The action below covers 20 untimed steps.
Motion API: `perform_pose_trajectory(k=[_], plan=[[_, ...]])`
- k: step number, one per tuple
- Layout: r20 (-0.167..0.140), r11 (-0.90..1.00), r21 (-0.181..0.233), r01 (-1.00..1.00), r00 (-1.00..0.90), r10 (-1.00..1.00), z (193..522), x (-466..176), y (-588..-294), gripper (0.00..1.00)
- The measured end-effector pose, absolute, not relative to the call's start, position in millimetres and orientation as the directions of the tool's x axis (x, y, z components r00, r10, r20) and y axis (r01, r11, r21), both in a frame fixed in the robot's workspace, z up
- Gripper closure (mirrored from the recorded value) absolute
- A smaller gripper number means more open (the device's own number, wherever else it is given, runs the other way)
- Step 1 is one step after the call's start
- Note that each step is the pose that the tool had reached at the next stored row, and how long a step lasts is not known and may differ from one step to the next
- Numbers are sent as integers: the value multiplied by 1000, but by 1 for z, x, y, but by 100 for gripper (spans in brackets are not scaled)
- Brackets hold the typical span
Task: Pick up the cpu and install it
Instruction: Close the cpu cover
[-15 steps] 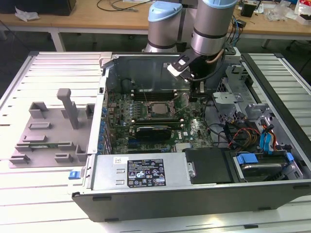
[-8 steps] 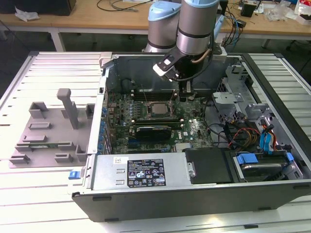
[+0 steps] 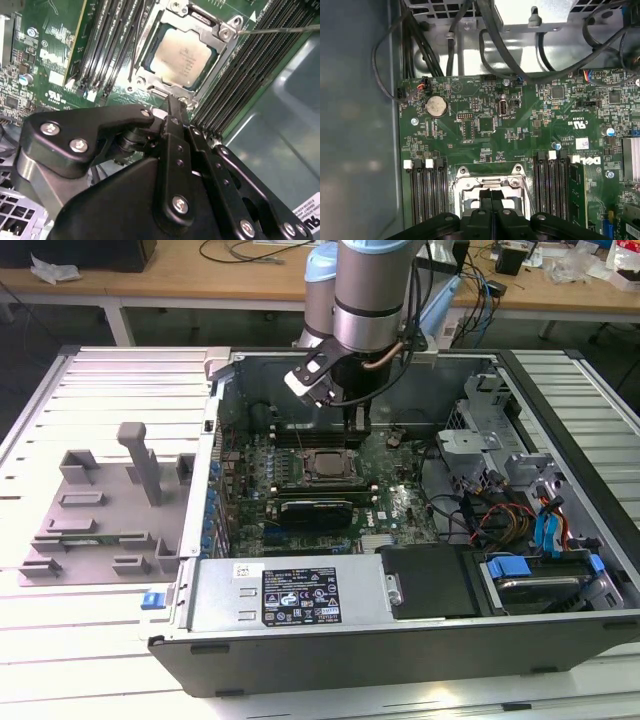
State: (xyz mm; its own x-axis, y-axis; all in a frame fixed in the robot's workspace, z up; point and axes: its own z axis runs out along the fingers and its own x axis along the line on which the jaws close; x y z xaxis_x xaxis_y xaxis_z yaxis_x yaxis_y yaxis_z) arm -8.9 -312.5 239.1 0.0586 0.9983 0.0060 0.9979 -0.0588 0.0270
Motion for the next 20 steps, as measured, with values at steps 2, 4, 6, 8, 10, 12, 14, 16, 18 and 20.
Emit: perform_pose_trajectory(k=[2, 4, 6, 8, 10, 12, 14, 16, 18, 20], plan=[[6, -59, 27, 998, 59, 998, 239, -9, -312, 89], [5, -59, 13, 998, 59, 998, 238, -9, -313, 89], [4, -58, -2, 998, 58, 998, 236, -11, -313, 89], [4, -52, -4, 999, 52, 999, 235, -18, -313, 89], [4, -48, -4, 999, 48, 999, 234, -22, -313, 89], [4, -44, -4, 999, 44, 999, 234, -25, -313, 89], [4, -43, -4, 999, 43, 999, 234, -25, -313, 89], [4, -35, -4, 999, 35, 999, 234, -25, -313, 89], [4, 1, -4, 1000, -1, 1000, 234, -25, -313, 89], [4, 39, -4, 999, -39, 999, 234, -25, -313, 89]])
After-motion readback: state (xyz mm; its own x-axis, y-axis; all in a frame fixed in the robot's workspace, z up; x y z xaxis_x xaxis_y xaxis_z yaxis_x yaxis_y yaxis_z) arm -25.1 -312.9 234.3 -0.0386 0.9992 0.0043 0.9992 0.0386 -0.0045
